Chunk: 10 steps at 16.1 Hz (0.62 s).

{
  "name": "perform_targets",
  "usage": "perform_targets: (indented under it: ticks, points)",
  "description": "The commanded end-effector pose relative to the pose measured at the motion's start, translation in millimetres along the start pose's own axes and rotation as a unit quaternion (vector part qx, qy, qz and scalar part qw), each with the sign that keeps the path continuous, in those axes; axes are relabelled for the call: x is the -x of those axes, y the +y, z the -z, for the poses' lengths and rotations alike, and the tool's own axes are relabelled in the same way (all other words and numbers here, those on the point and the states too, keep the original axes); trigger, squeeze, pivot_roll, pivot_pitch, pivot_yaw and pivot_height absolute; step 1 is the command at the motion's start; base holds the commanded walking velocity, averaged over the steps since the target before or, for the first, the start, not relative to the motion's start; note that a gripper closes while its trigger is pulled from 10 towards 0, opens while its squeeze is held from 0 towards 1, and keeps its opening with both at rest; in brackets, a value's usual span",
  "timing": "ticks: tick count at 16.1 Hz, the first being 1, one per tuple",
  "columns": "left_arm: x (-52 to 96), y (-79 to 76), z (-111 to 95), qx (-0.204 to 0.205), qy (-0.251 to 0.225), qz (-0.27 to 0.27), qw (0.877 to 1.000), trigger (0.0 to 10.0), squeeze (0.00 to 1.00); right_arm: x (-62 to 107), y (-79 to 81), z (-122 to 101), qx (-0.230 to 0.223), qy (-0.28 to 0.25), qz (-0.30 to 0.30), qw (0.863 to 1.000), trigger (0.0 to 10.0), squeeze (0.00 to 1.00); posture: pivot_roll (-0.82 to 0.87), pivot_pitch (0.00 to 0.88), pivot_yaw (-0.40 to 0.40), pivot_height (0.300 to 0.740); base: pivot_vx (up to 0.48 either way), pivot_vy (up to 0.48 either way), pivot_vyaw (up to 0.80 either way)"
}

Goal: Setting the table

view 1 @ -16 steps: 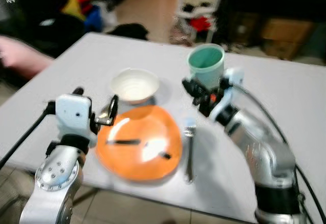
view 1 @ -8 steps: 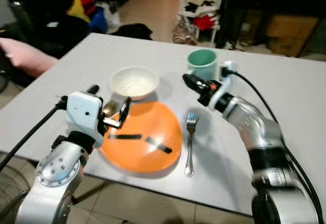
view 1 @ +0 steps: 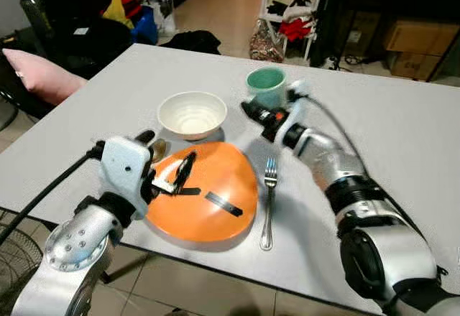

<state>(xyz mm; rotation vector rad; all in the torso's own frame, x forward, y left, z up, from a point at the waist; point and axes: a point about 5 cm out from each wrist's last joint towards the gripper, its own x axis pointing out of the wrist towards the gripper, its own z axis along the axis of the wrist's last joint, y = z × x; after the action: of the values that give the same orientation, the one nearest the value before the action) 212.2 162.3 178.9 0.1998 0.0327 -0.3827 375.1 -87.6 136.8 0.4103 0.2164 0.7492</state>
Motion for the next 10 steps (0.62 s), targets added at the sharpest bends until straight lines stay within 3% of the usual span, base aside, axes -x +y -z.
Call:
perform_targets:
  ticks: [1, 6, 10]
  points:
    - [3.8, 1.2, -3.6, -0.006, 0.000, 0.005, 1.000, 10.0, 0.00, -3.9, 2.4, -2.3, 0.013, 0.004, -0.004, 1.000, 10.0, 0.00, 0.03, 0.021, 0.026, 0.740, 0.000, 0.000, 0.00]
    - [11.6, -12.1, -12.4, 0.005, -0.003, 0.069, 0.998, 10.0, 0.00, -5.4, 1.0, 10.5, -0.035, 0.010, 0.003, 0.999, 10.0, 0.00, 0.06, 0.084, 0.043, 0.740, 0.000, 0.000, 0.00]
    - [18.8, -17.4, -14.9, 0.012, 0.004, 0.091, 0.996, 10.0, 0.00, -1.6, -4.5, 11.2, -0.054, 0.001, 0.013, 0.998, 10.0, 0.00, 0.08, 0.106, 0.047, 0.740, 0.000, 0.000, 0.00]
